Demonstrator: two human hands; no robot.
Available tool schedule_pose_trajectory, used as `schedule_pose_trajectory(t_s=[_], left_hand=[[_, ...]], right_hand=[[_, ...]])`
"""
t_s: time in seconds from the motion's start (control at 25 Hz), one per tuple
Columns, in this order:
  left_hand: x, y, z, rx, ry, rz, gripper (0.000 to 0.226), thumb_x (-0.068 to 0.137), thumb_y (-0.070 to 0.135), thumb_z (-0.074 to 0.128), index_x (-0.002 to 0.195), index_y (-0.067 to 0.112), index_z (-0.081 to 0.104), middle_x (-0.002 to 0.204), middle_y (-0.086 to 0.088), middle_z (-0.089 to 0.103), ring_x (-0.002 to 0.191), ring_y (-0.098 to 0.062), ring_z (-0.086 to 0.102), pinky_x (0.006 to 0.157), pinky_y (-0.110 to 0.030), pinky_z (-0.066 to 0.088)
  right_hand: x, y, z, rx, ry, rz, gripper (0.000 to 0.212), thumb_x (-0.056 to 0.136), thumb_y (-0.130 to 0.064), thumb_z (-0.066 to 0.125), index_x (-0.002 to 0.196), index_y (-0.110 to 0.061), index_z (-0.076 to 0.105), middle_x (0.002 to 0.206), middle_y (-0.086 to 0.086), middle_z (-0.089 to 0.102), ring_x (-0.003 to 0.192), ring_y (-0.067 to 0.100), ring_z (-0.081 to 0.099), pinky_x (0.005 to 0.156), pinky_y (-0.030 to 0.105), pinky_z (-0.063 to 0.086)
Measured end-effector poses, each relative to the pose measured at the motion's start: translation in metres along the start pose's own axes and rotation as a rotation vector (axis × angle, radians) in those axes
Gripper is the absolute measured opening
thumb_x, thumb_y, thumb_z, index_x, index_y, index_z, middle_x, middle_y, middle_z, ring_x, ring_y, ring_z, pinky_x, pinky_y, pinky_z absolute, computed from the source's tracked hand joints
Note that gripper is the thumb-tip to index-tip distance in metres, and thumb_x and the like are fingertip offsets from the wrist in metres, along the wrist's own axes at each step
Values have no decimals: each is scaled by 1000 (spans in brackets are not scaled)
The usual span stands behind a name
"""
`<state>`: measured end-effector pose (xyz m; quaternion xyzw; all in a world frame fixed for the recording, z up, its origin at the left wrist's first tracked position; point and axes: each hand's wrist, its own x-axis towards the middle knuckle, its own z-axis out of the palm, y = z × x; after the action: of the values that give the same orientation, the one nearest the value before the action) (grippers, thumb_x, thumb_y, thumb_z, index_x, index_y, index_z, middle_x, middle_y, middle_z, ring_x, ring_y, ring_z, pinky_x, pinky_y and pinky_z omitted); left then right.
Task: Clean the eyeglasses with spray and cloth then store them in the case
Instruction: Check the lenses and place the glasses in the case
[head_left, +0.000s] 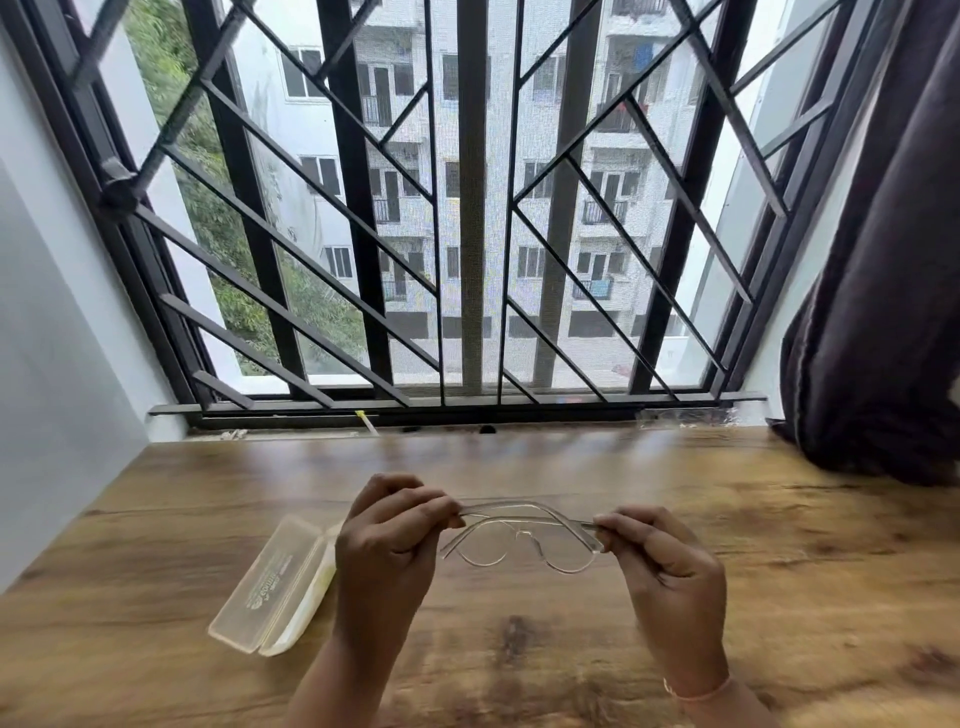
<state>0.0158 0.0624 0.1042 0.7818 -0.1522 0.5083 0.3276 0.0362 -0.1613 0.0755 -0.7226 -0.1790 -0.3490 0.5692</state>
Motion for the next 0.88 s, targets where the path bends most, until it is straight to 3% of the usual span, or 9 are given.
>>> schedule_pose_trajectory(t_s=[0.16, 0.36, 0.64, 0.88], left_hand=[[5, 1, -1, 112, -97, 112, 6, 73, 10, 71, 69, 11, 74, 71, 4, 70, 76, -12, 50, 68, -21, 45], [2, 1, -3, 149, -162, 97, 9, 68, 4, 73, 71, 13, 75, 72, 4, 69, 76, -14, 50, 69, -21, 44], [4, 3, -4, 157, -168, 102, 10, 68, 4, 73, 72, 14, 75, 71, 4, 69, 76, -13, 49, 68, -20, 44], [3, 4, -3, 161, -218, 105, 5, 75, 17, 70, 74, 16, 75, 73, 7, 69, 77, -12, 49, 64, -29, 48]], right_hand=[[1, -2, 1, 6, 4, -15, 21, 69, 2, 67, 78, -16, 73, 80, -8, 66, 71, -1, 62, 66, 7, 45], [0, 2, 0, 33, -13, -9, 39, 68, 15, 70, 81, -22, 73, 79, -10, 67, 69, 6, 64, 64, 16, 51], [0, 1, -2, 61, -14, -5, 41, 69, 14, 70, 81, -24, 73, 78, -10, 67, 64, 11, 65, 63, 19, 53], [-1, 2, -2, 57, 1, -3, 46, 67, 20, 68, 80, -23, 73, 77, -8, 67, 62, 12, 65, 60, 21, 53]])
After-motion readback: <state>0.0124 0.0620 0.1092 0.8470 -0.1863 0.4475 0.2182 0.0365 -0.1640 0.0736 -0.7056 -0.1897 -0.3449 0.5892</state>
